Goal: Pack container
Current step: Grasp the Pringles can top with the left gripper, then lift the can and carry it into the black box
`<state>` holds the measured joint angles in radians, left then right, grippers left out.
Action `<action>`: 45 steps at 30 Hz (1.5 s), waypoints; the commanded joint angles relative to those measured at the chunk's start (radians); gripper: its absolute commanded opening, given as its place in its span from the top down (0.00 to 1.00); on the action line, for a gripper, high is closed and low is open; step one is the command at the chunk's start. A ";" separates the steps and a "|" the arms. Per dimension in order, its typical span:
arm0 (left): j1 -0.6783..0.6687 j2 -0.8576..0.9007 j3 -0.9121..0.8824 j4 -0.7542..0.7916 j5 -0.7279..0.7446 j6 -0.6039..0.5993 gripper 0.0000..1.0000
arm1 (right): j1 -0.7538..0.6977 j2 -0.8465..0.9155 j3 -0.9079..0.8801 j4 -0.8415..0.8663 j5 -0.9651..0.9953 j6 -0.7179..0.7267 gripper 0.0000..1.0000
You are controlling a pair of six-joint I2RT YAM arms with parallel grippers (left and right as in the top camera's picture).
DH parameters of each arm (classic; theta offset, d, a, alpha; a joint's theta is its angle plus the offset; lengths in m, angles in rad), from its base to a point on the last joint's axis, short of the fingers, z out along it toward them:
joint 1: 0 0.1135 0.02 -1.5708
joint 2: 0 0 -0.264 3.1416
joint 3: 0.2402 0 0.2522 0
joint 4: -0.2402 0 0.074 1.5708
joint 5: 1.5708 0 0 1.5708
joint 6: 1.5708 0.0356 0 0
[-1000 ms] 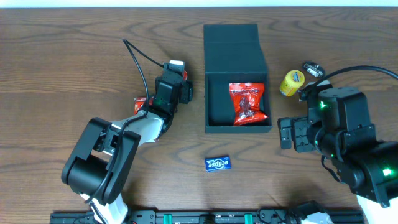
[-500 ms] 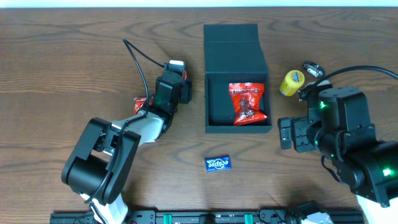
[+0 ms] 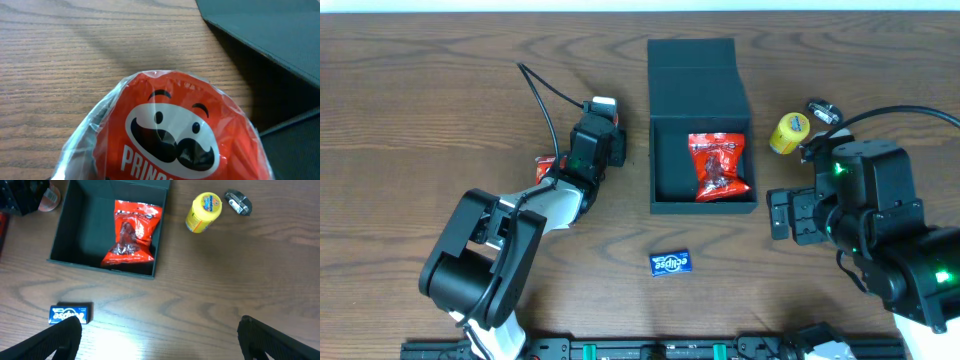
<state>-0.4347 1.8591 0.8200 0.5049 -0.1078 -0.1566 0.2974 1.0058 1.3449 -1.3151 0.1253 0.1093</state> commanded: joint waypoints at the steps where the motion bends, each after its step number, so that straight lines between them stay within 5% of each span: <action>1: 0.002 0.018 0.021 -0.003 0.004 0.003 0.60 | 0.004 -0.003 0.001 0.003 0.010 -0.014 0.01; 7: 0.002 0.016 0.021 -0.002 0.004 0.003 0.94 | 0.004 -0.003 0.001 0.003 0.032 -0.014 0.01; 13: -0.002 -0.069 0.022 -0.065 0.003 0.004 0.94 | 0.004 -0.003 0.001 -0.001 0.080 -0.013 0.01; 17: -0.011 -0.206 0.074 -0.239 0.000 0.032 0.94 | 0.002 -0.003 0.001 0.000 0.134 -0.013 0.01; 24: -0.029 -0.300 0.439 -0.904 0.081 0.037 0.94 | -0.039 -0.003 0.001 0.040 0.204 -0.013 0.01; 31: -0.093 -0.259 0.845 -1.364 0.312 0.010 0.94 | -0.163 0.005 0.001 0.034 0.190 0.012 0.01; 37: -0.195 -0.146 0.997 -1.562 0.457 -0.001 0.94 | -0.217 0.009 0.001 0.010 0.154 0.032 0.01; 45: -0.238 0.046 1.043 -1.638 0.558 -0.008 0.94 | -0.219 0.009 0.001 0.001 0.132 0.035 0.01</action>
<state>-0.6819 1.8576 1.8381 -1.1244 0.3862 -0.1574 0.0879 1.0142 1.3441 -1.3132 0.2760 0.1261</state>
